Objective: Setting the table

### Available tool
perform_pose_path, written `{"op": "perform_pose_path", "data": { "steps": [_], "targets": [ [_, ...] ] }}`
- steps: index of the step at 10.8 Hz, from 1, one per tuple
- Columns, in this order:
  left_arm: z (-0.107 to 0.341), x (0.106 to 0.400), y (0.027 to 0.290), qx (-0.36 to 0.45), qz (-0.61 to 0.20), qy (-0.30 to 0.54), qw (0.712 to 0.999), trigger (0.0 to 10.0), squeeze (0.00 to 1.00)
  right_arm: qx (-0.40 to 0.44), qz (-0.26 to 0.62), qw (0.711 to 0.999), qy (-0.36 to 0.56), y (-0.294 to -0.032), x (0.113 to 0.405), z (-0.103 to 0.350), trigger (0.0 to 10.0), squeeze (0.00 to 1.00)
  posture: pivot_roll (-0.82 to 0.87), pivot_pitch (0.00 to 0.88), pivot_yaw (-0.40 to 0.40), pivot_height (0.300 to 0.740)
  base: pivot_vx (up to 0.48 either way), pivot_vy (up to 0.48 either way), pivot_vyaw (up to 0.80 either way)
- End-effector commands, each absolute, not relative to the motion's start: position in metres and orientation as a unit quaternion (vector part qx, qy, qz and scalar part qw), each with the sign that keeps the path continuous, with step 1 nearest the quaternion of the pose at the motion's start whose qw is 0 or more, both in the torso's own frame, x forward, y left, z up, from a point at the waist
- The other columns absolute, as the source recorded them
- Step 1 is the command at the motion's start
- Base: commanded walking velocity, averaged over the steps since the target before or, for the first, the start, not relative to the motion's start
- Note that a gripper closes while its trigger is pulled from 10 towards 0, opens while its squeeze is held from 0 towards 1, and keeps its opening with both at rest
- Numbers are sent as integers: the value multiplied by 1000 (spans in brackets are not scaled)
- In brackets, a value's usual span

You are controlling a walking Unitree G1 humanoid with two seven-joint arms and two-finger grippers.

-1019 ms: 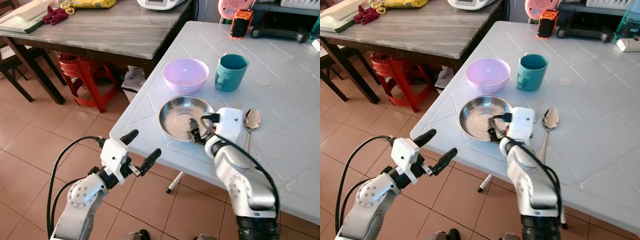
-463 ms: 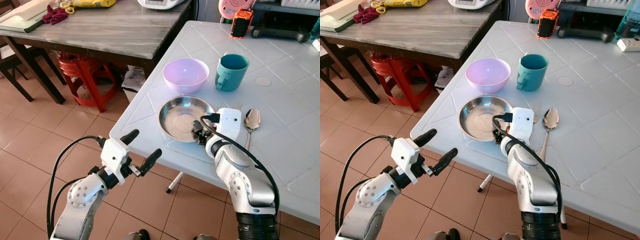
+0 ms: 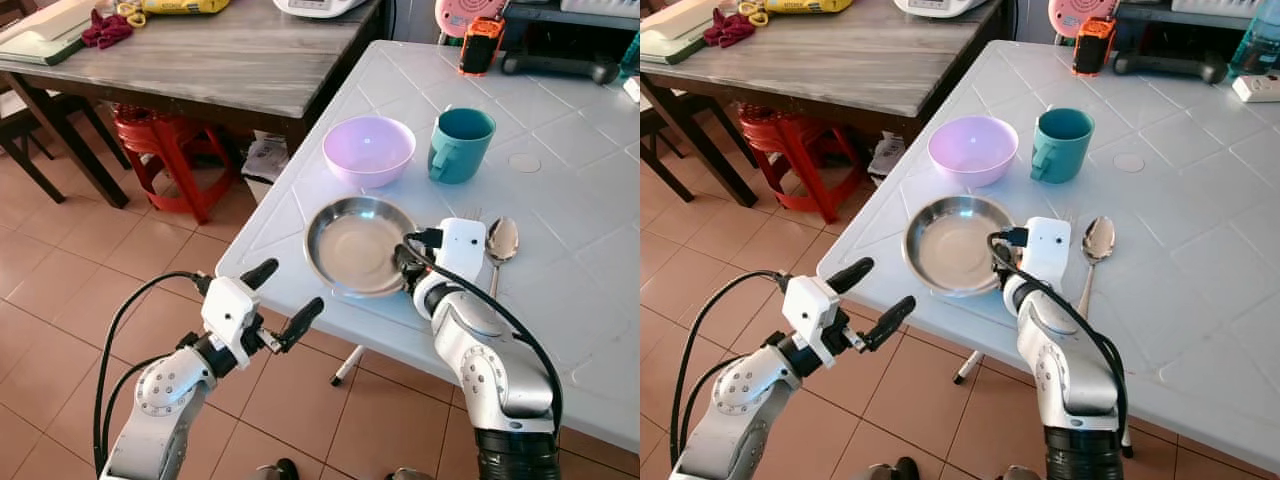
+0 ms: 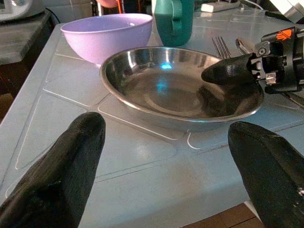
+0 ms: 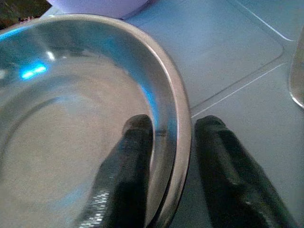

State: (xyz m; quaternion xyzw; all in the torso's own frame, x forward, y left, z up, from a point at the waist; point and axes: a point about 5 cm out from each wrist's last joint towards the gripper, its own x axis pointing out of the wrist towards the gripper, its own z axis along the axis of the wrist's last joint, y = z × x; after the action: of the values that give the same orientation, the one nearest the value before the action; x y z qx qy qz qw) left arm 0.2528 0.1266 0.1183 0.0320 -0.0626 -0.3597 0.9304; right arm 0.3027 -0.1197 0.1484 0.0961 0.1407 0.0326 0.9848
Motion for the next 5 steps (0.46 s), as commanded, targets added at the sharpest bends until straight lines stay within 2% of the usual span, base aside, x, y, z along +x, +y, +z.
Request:
{"op": "perform_pose_path", "data": {
  "steps": [1,5],
  "targets": [
    [119,251,129,40,-362,-63,929,10000,0,98,46,975,196,-113,297,129,0,0,-60,178,92,740,0,0,0],
    [119,251,127,40,-361,-63,929,10000,0,92,43,974,203,-117,297,126,0,0,-60,175,90,740,0,0,0]
  ]
}}
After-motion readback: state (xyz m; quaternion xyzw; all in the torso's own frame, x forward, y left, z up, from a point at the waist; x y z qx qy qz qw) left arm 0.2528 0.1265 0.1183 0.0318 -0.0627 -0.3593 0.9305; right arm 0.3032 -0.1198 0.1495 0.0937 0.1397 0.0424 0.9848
